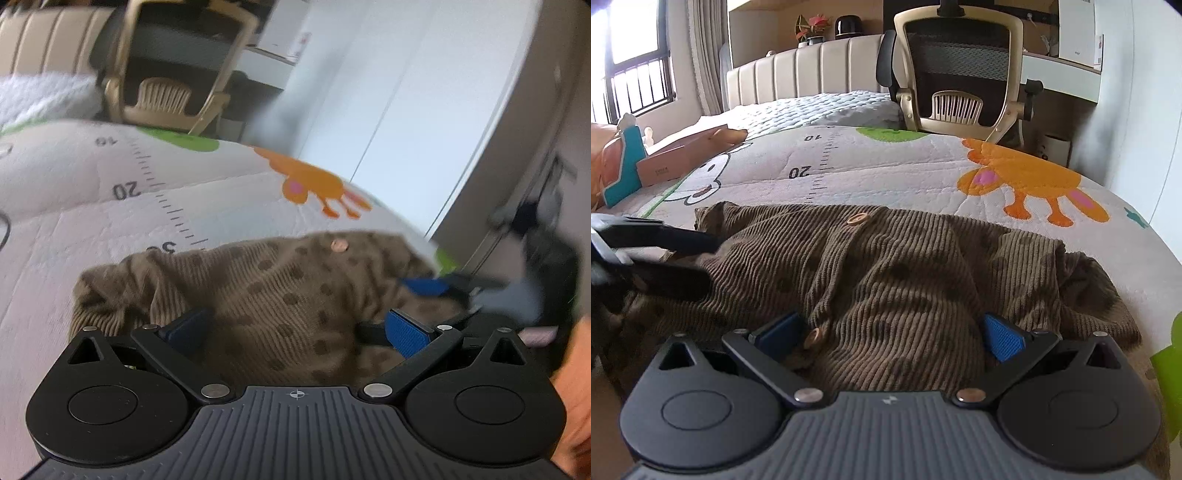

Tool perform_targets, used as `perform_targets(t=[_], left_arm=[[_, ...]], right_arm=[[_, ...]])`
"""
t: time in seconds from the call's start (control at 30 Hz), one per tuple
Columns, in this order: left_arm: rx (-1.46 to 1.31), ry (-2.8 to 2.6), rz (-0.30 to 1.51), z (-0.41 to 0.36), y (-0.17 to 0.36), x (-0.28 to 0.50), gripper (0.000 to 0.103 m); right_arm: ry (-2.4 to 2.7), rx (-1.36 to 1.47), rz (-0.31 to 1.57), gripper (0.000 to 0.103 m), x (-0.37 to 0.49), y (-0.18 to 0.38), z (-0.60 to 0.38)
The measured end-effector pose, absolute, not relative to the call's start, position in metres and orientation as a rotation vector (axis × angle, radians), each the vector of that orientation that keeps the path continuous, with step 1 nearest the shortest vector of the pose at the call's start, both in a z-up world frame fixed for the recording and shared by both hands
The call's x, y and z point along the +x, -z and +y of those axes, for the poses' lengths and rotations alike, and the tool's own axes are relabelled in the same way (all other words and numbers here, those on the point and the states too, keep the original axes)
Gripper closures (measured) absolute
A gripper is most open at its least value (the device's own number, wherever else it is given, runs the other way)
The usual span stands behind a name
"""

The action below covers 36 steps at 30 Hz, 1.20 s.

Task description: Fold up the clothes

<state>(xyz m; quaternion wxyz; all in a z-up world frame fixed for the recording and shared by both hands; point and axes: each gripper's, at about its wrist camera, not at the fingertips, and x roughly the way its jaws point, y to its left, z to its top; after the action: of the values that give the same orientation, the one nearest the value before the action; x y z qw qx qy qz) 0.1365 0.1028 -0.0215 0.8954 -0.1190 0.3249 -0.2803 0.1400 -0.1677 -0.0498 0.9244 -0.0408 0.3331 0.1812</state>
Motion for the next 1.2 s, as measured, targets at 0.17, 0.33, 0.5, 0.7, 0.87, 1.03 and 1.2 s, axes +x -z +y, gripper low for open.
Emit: perform_targets(t=[0.17,0.33,0.5,0.7,0.87,1.03,1.2], left_arm=[[-0.275,0.511,0.702,0.126,0.016,0.125,0.000],[-0.381,0.435,0.787,0.146,0.032,0.139,0.000],[-0.470,0.492,0.754,0.153,0.019,0.143,0.000],[-0.430,0.550,0.836,0.130,0.026,0.160,0.000],[-0.446,0.507,0.827,0.124,0.027,0.185,0.000],[-0.494,0.419,0.700,0.143,0.000,0.193,0.000],[-0.445,0.489,0.717,0.143,-0.004,0.176,0.000]], right_arm=[[-0.377,-0.019,0.736,0.000,0.141,0.036,-0.177],[-0.355,0.075,0.650,0.000,0.144,-0.010,-0.183],[-0.271,-0.061,0.680,0.000,0.170,-0.002,-0.160],[-0.224,-0.091,0.753,0.000,0.184,0.025,-0.157],[-0.327,-0.117,0.711,0.000,0.151,0.018,-0.169],[-0.323,-0.120,0.713,0.000,0.134,0.043,-0.176],[-0.340,-0.092,0.699,0.000,0.132,0.032,-0.177]])
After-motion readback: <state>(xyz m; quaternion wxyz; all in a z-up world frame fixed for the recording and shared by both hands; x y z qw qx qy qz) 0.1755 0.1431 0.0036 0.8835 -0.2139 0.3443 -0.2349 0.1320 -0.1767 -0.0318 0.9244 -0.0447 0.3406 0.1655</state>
